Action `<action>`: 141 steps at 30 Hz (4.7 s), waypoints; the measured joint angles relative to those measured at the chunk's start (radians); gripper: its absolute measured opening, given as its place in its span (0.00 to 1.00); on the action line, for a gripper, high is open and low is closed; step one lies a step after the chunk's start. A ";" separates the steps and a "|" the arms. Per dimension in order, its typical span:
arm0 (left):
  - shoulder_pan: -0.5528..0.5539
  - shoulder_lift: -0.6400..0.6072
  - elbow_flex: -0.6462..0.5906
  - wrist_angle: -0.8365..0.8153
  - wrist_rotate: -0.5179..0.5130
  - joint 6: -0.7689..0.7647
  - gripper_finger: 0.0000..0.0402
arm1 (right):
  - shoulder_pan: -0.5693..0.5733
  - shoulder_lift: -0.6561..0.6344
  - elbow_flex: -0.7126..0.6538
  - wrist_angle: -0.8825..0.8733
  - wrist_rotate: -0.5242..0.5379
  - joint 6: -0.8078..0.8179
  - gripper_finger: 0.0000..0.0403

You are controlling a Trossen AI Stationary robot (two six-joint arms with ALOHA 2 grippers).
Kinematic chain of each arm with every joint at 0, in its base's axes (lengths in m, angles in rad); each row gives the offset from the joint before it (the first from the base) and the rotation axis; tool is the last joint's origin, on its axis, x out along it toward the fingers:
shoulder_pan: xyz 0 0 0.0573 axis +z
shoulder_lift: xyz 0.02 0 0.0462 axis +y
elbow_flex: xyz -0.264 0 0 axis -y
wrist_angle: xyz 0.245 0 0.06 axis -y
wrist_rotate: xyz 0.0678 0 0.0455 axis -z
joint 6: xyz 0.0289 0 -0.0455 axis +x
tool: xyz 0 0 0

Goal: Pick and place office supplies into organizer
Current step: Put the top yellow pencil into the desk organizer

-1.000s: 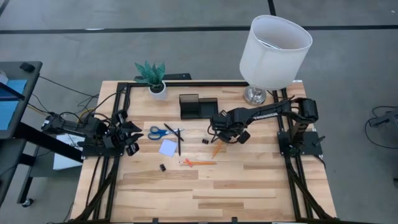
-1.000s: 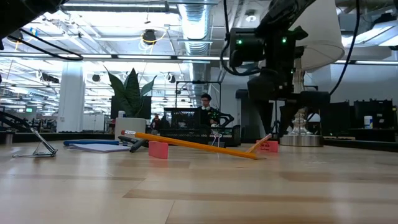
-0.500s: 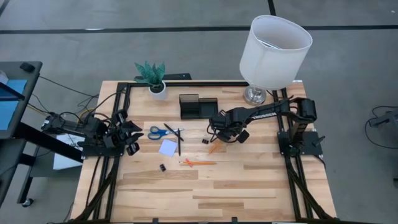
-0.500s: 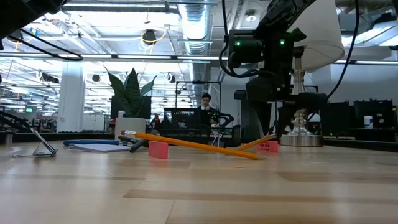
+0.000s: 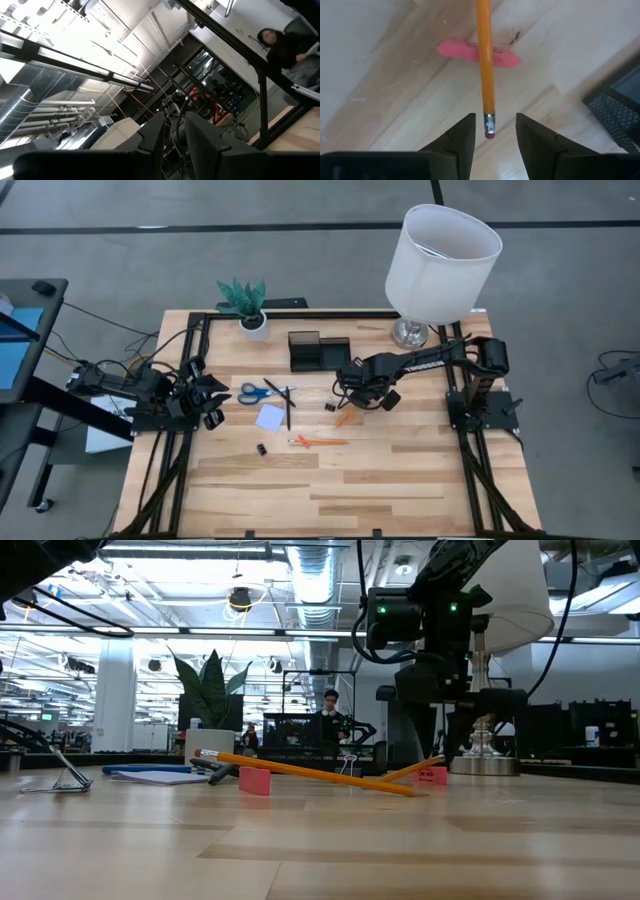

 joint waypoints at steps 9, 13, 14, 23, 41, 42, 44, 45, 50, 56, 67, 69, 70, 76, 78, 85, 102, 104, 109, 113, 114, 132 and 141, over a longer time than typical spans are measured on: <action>0.000 0.000 0.000 0.000 0.000 0.000 0.18 | -0.008 0.000 0.000 0.000 -0.016 0.001 0.33; 0.000 0.000 0.000 0.000 0.000 0.000 0.18 | -0.008 0.000 0.000 0.000 -0.021 0.001 0.33; 0.000 0.000 0.000 0.000 0.000 0.000 0.18 | -0.008 0.000 0.000 0.000 -0.022 0.001 0.33; 0.000 0.000 0.000 0.000 0.000 0.000 0.18 | -0.008 0.000 0.000 0.000 -0.033 0.001 0.33; 0.000 0.000 0.000 -0.001 0.000 0.000 0.18 | -0.016 0.010 -0.003 0.006 -0.038 0.002 0.26; 0.000 0.000 0.000 -0.001 0.000 0.000 0.18 | -0.016 0.010 -0.003 0.006 -0.038 0.002 0.25; 0.000 0.000 0.000 -0.001 0.000 0.000 0.18 | -0.016 0.010 -0.003 0.006 -0.038 0.002 0.23; 0.000 0.000 0.000 -0.001 0.000 0.000 0.18 | -0.016 0.010 -0.003 0.006 -0.038 0.002 0.22; 0.000 0.000 0.000 -0.001 0.000 0.000 0.18 | -0.016 0.010 -0.003 0.006 -0.038 0.002 0.17; 0.000 0.000 0.000 -0.001 0.000 0.000 0.18 | -0.016 0.009 -0.003 0.006 -0.038 0.002 0.10; 0.000 0.000 0.000 -0.001 0.000 0.000 0.18 | -0.021 0.008 -0.003 0.009 -0.038 0.001 0.07; 0.000 0.000 0.000 -0.001 0.000 0.000 0.18 | -0.021 0.008 -0.003 0.010 -0.037 0.001 0.07; 0.000 0.000 0.000 -0.001 0.000 0.000 0.18 | -0.022 0.008 -0.003 0.011 -0.037 0.001 0.06; 0.000 0.000 0.000 -0.001 0.000 0.000 0.18 | -0.021 0.008 -0.003 0.011 -0.037 0.001 0.02; 0.000 0.000 0.000 -0.001 0.000 0.000 0.18 | -0.021 0.008 -0.003 0.011 -0.037 0.000 0.02; 0.000 0.000 0.000 0.000 0.000 0.000 0.18 | -0.021 0.008 -0.003 0.004 -0.037 0.001 0.02; 0.000 0.000 0.000 0.000 0.000 0.000 0.18 | -0.011 0.008 0.080 -0.119 -0.023 0.087 0.02; 0.000 0.000 0.000 0.000 0.000 0.000 0.18 | -0.004 0.008 0.091 -0.144 0.007 0.095 0.02; 0.000 0.000 0.000 0.000 0.000 0.000 0.18 | 0.001 0.008 0.127 -0.210 0.076 0.115 0.02; 0.000 0.000 0.000 0.000 0.000 -0.001 0.18 | 0.001 0.008 0.165 -0.252 0.108 0.140 0.02; 0.000 0.000 0.000 0.000 0.000 -0.001 0.18 | 0.001 0.008 0.175 -0.263 0.127 0.140 0.02; 0.000 0.000 0.000 -0.001 0.000 -0.003 0.18 | -0.030 0.008 0.402 -0.319 0.441 0.056 0.02; 0.000 0.000 0.000 -0.001 0.000 -0.003 0.18 | -0.094 0.008 0.488 -0.239 0.597 -0.086 0.02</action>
